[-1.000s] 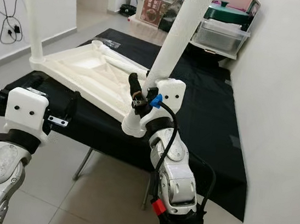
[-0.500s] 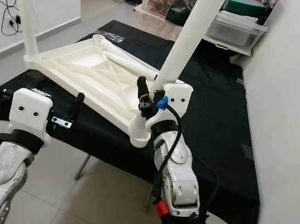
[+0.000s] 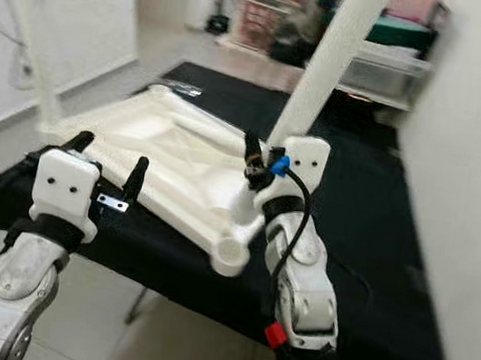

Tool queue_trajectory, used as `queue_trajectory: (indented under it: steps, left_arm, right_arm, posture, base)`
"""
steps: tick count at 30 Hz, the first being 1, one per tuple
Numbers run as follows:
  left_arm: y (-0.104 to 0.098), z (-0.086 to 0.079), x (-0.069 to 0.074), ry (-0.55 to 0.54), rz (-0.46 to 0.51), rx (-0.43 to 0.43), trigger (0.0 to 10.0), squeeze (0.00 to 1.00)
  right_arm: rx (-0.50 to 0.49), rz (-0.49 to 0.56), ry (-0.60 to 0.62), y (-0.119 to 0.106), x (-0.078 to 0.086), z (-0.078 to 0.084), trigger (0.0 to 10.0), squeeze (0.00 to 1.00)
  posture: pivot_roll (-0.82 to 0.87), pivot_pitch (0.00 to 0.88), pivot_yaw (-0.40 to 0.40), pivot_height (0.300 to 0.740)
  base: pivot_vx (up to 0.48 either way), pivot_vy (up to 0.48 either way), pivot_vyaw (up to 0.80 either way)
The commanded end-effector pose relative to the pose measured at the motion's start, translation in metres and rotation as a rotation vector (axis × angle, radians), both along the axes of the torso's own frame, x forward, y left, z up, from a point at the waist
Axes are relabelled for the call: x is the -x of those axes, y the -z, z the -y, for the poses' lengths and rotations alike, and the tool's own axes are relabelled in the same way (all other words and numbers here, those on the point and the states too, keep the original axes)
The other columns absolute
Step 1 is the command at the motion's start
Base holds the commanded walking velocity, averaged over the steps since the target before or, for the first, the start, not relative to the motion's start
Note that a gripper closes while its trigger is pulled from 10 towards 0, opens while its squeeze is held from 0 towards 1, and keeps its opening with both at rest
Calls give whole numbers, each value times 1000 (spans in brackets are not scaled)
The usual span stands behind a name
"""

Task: Building children table

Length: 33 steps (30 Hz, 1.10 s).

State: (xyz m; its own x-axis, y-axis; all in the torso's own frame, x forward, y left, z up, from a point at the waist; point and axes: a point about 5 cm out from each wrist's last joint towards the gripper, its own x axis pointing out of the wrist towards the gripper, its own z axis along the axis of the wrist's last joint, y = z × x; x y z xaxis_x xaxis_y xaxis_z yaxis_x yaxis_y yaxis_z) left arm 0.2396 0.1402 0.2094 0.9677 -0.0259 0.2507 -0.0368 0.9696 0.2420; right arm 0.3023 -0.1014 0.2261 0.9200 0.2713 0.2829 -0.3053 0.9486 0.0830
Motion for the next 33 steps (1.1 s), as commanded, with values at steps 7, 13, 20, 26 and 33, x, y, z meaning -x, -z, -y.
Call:
queue_trajectory:
  steps: [7, 13, 20, 26, 33]
  left_arm:
    - [8, 10, 4, 69, -49, 40, 10000, 0]
    - [16, 20, 12, 178, -104, 86, 10000, 0]
    - [33, 43, 43, 391, -245, 138, 10000, 0]
    - [36, 46, 58, 414, -282, 138, 10000, 0]
    - [39, 45, 71, 445, -322, 116, 10000, 0]
  right_arm:
    - [24, 4, 7, -9, -21, 30, 10000, 0]
    - [25, -21, -88, -16, -43, 41, 10000, 0]
    - [155, -88, -467, -24, -75, 47, 10000, 0]
    - [246, -122, -735, -19, -69, 37, 10000, 0]
    - [253, -53, -991, -32, -63, 35, 10000, 0]
  posture:
    - [80, 16, -115, 740]
    - [85, 35, -115, 740]
    - [110, 103, -116, 740]
    - [121, 152, -118, 740]
    - [121, 208, -116, 740]
  base:
    - [0, 0, 0]
    - [0, 0, 0]
    - [0, 0, 0]
    - [0, 0, 0]
    - [0, 0, 0]
